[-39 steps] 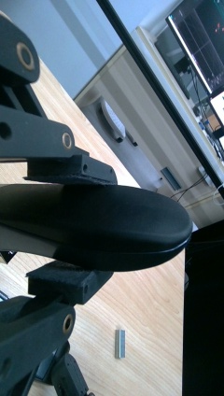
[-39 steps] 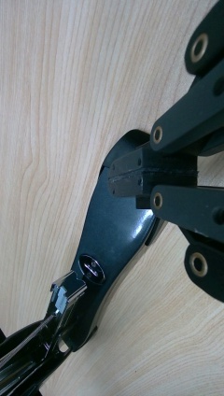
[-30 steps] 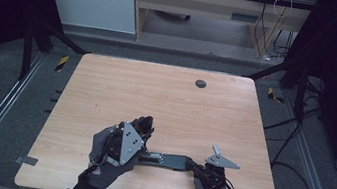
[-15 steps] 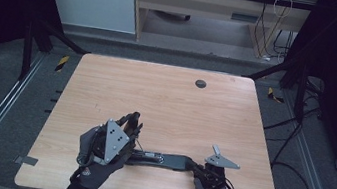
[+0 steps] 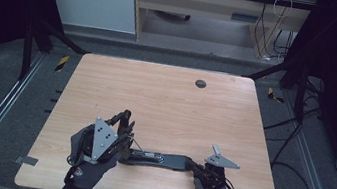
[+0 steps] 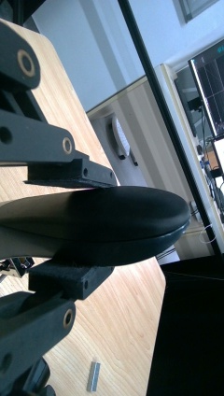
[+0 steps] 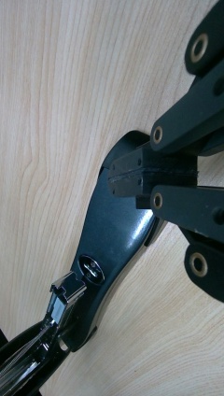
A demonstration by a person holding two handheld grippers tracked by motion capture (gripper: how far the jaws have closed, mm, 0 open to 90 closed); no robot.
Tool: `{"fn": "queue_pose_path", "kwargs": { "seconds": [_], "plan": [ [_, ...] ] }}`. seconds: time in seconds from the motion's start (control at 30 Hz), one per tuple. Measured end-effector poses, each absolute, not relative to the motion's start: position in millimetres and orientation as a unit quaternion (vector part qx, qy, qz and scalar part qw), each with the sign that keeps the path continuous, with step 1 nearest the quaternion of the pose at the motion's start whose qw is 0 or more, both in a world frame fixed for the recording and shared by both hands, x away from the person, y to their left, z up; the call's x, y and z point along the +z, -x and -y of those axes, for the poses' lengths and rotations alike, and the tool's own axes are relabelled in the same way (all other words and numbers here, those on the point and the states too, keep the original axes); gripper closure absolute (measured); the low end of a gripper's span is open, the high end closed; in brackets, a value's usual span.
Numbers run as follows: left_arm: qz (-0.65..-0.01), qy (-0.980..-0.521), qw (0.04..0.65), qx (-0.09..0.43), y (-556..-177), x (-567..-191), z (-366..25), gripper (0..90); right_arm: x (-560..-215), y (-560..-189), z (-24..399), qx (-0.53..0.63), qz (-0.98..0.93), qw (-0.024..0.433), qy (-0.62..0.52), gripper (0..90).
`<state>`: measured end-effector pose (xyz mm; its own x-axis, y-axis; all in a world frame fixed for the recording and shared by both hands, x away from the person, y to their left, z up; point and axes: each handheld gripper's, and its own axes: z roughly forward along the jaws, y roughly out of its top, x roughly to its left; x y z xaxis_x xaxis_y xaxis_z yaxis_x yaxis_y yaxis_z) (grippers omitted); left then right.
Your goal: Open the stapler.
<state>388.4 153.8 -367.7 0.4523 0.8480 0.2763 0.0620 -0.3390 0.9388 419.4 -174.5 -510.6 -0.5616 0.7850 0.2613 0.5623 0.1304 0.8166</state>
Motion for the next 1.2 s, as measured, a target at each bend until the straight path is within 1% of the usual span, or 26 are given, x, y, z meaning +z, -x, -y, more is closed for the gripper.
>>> {"fn": "queue_pose_path", "kwargs": {
  "seconds": [0.17,0.33,0.67,1.2],
  "plan": [
    [-0.331,-0.695,0.487,0.413,-389,-368,-161,58.8,-511,-419,174,0.479,-0.743,0.116,-0.454,90.0],
    [-0.359,-0.681,0.505,0.390,-389,-370,-180,58.8,-511,-419,174,0.479,-0.742,0.116,-0.454,90.0],
    [-0.378,-0.660,0.526,0.381,-387,-375,-194,59.0,-511,-419,174,0.478,-0.742,0.117,-0.455,90.0],
    [-0.411,-0.640,0.541,0.360,-386,-382,-219,58.5,-510,-419,174,0.479,-0.743,0.117,-0.453,90.0]
  ]
}}
